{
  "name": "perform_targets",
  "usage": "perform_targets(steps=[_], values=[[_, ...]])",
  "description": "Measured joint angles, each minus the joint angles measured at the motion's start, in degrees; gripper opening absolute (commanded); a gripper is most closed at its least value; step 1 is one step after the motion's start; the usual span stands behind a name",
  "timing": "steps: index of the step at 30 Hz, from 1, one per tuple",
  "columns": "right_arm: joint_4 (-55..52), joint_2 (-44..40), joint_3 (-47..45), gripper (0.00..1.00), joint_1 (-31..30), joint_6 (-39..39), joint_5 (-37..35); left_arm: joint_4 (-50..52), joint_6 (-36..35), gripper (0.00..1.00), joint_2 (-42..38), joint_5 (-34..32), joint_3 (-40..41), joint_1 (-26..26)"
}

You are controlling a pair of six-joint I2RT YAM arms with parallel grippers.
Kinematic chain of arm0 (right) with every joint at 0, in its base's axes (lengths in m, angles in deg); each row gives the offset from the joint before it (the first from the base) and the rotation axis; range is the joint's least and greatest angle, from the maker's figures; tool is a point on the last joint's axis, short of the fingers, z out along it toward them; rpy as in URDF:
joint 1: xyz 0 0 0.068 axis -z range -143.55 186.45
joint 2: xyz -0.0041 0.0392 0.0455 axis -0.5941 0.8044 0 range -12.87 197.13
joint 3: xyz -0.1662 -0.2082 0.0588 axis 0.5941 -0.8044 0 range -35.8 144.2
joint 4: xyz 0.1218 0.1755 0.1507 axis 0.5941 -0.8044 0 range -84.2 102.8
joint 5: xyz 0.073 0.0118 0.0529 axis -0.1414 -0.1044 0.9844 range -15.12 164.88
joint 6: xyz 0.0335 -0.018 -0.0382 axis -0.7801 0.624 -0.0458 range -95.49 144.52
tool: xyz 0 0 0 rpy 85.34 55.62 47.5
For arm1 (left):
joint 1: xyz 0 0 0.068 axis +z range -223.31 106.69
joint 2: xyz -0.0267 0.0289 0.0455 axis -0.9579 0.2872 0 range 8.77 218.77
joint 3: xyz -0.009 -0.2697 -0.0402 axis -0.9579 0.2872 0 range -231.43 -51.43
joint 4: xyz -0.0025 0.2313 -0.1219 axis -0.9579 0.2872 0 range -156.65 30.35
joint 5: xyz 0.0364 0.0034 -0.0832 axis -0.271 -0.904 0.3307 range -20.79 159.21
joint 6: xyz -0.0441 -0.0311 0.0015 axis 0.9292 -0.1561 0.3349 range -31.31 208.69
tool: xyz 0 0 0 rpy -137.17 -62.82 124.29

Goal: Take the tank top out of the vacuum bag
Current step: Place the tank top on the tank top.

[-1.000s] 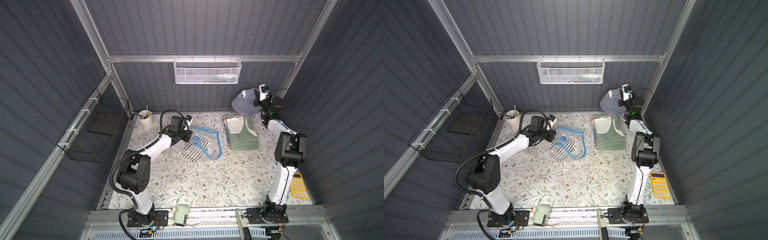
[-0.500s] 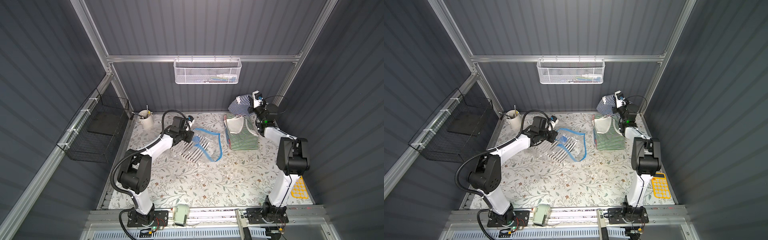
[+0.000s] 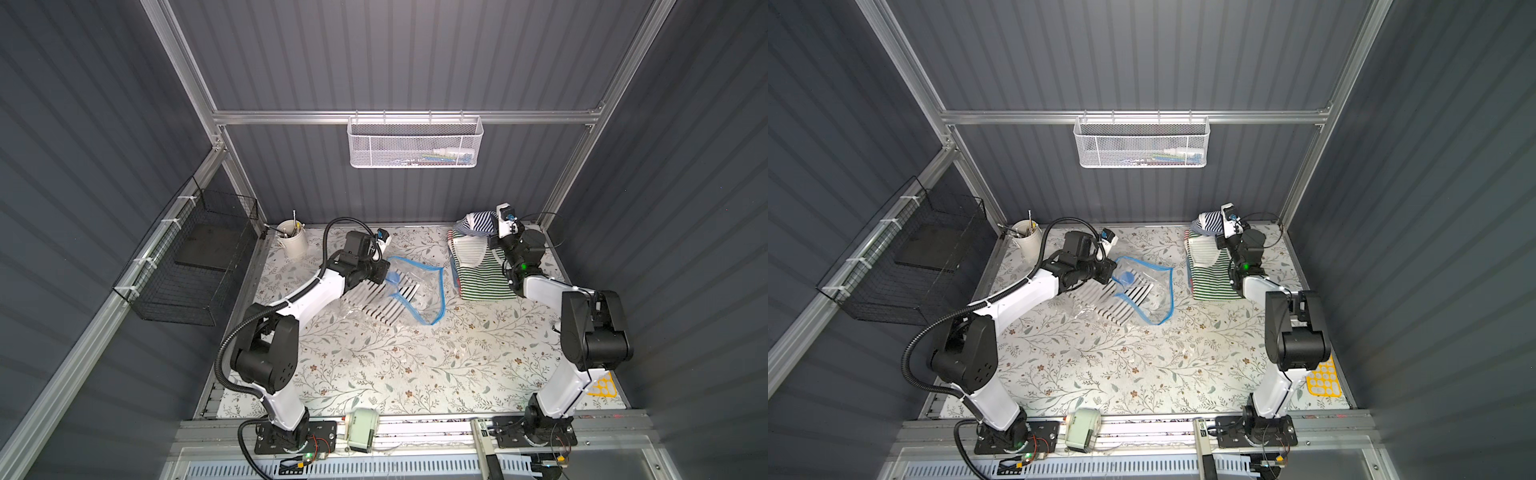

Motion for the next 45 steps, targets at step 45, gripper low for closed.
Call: perform_targets(steps=[45], values=[[-58.4, -8.0, 1.9, 0.32, -2.1, -48.5, 10.7, 0.0, 0.0, 0.0, -2.2, -0.2, 0.0, -0.3]])
